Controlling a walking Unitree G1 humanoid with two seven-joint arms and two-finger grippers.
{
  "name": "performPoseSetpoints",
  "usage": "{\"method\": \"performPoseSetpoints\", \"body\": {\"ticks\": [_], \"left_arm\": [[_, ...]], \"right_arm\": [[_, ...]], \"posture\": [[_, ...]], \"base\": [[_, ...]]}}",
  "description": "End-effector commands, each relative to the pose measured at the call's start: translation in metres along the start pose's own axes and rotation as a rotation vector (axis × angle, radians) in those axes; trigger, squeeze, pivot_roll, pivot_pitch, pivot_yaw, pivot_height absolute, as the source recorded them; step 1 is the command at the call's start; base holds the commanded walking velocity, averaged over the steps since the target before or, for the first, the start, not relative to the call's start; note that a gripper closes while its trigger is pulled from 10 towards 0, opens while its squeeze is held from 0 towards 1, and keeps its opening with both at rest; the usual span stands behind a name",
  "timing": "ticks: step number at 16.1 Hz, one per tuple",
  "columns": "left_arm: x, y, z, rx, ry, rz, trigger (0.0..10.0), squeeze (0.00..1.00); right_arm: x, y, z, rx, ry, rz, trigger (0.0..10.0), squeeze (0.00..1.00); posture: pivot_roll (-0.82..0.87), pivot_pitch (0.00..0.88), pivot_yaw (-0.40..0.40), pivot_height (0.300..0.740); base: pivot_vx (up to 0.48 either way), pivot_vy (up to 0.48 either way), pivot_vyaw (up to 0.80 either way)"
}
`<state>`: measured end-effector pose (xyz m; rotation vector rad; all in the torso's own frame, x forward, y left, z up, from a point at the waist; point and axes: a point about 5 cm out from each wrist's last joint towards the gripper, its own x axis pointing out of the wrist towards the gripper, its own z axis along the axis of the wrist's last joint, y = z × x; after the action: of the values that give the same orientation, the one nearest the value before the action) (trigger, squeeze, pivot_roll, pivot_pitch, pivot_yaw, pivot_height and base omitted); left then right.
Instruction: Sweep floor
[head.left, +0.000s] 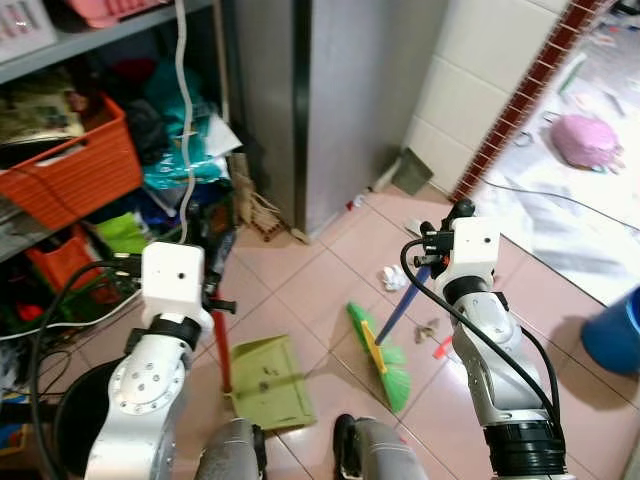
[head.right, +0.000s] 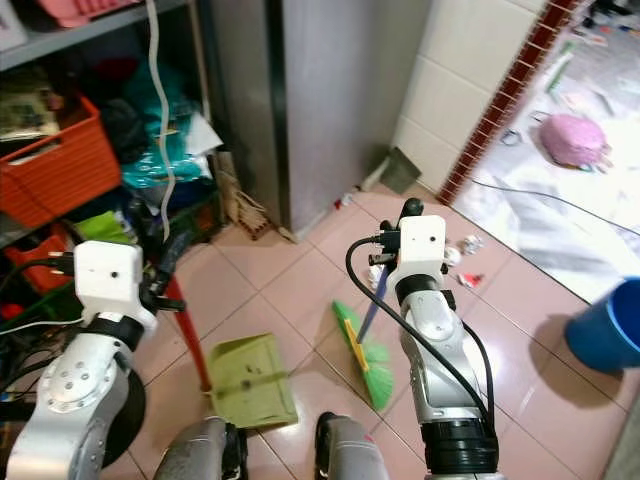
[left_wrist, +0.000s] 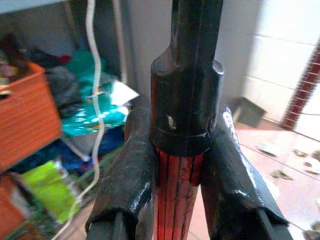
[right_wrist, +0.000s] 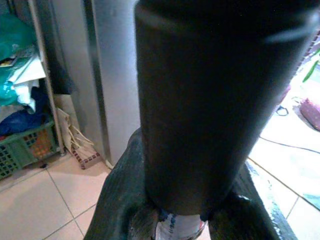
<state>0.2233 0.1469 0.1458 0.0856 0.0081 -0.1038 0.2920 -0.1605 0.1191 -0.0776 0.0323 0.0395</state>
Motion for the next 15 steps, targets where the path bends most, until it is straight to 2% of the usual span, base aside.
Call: {"method": "performPoseSetpoints", "body": {"ticks": [1, 15], "left_arm": [[0.0002, -0.0012, 0.0113, 0.019, -0.069, -0.012, 10.0, 0.00], [-0.0008, -0.0060, 0.0079, -0.023, -0.039, -0.051, 10.0, 0.00]], "right_arm": [[-0.0002, -0.0054, -0.0061, -0.018, 0.036, -0.015, 10.0, 0.00], [0.0011, -0.0067, -0.0041, -0.013, 0.035, -0.015, 10.0, 0.00]], "posture": [[0.04, 0.195, -0.055, 0.740], [0.03, 0.194, -0.055, 0.740]], "base": [[0.000, 0.000, -0.41], [0.000, 0.000, -0.80]]}}
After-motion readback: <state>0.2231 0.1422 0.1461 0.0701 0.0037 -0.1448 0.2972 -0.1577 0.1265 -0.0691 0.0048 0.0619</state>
